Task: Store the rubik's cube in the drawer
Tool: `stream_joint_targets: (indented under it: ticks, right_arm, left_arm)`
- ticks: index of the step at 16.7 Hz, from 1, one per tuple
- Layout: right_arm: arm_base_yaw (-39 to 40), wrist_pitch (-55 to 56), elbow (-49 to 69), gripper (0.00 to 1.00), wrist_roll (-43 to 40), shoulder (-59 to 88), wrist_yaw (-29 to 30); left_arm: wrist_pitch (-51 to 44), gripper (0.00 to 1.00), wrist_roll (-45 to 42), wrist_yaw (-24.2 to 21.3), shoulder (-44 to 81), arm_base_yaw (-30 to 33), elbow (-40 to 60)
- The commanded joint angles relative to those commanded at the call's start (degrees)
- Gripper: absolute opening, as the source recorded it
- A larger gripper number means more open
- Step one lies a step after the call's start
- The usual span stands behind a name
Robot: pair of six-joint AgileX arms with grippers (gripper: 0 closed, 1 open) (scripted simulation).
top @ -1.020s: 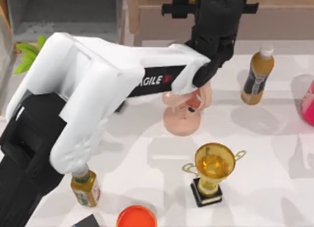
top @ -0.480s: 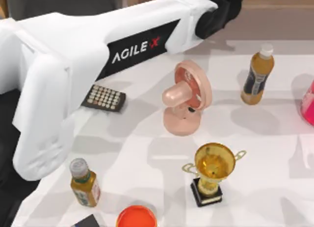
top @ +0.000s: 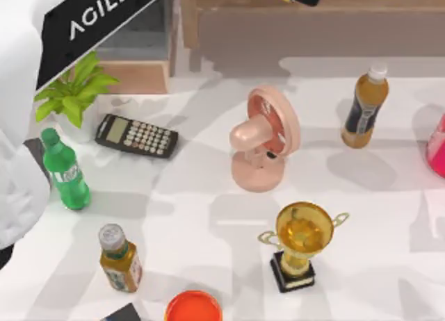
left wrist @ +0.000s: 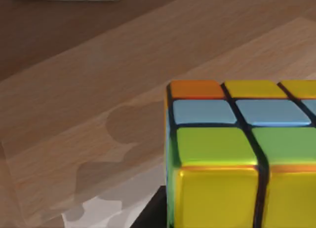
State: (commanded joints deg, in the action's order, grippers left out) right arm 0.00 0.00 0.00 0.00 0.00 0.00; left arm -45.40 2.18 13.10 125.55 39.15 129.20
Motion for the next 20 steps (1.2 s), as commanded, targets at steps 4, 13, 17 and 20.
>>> stream_joint_targets:
  ticks: [4,13,17,20]
  right_arm:
    - [0.0,0.0,0.0,1.0,0.0,0.0,0.0]
    - [0.0,0.0,0.0,1.0,0.0,0.0,0.0]
    - [0.0,0.0,0.0,1.0,0.0,0.0,0.0]
    - [0.0,0.0,0.0,1.0,0.0,0.0,0.0]
  left_arm:
    - [-25.6,0.0,-3.2,-6.3,1.0,-9.9,8.8]
    - [-52.2,0.0,-15.8,-11.1,16.2,-45.6,31.3]
    - [-52.6,0.0,-20.6,-12.4,26.9,-55.8,36.3]
    - [-51.6,0.0,-22.7,-13.7,32.9,-58.1,37.1]
